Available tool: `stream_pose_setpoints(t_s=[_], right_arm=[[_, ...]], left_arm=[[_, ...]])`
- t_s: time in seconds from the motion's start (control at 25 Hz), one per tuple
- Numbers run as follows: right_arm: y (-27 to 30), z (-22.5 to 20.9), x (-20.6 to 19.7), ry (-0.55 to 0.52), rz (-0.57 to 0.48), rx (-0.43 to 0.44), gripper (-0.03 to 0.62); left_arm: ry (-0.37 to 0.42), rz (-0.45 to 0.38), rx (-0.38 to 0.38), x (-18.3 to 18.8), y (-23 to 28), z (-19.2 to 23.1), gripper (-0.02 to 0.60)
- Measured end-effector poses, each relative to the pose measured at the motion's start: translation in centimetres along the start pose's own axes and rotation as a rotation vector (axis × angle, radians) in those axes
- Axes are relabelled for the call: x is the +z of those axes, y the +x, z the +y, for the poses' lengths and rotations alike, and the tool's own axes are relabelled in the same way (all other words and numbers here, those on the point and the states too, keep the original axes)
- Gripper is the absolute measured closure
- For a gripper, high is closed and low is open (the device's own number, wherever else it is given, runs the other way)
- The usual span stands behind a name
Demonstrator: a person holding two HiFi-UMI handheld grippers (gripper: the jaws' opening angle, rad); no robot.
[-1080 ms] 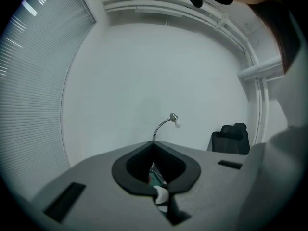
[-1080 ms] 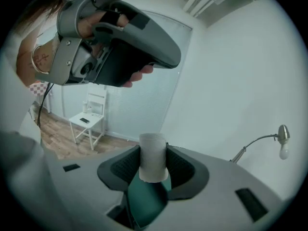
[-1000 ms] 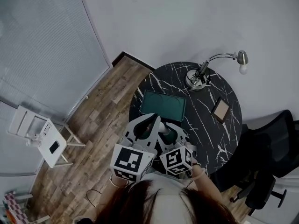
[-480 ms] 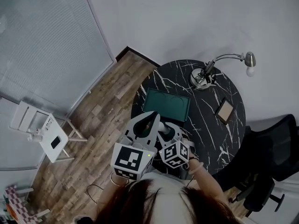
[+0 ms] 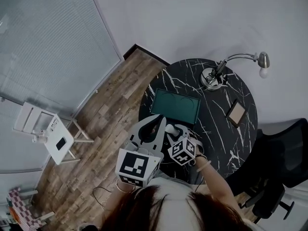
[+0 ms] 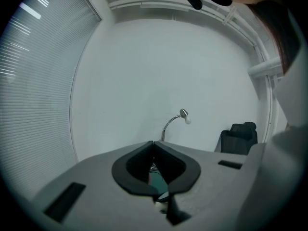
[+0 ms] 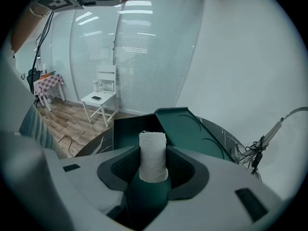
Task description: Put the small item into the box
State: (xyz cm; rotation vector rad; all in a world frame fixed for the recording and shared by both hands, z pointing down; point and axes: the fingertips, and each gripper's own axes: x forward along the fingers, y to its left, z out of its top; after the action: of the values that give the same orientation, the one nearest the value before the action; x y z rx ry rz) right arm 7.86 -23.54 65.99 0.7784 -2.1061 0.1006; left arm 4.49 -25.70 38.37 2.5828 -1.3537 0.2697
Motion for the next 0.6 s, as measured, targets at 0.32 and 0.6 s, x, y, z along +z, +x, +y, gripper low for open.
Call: stream_pose_setpoints(t_s=[0.32,0.6], right_arm=[[2.3,0.1,-2.1,0.031,0.071,0.032,0.41],[3.7,0.3,-3.2,0.029,0.128,0.073,0.41]], left_arm=[[-0.011,0.011,0.024,-0.6,-0.3,0.5,0.574],[-0.02,0.04,0.032,-1.4,-0.1,0.9,0.572]])
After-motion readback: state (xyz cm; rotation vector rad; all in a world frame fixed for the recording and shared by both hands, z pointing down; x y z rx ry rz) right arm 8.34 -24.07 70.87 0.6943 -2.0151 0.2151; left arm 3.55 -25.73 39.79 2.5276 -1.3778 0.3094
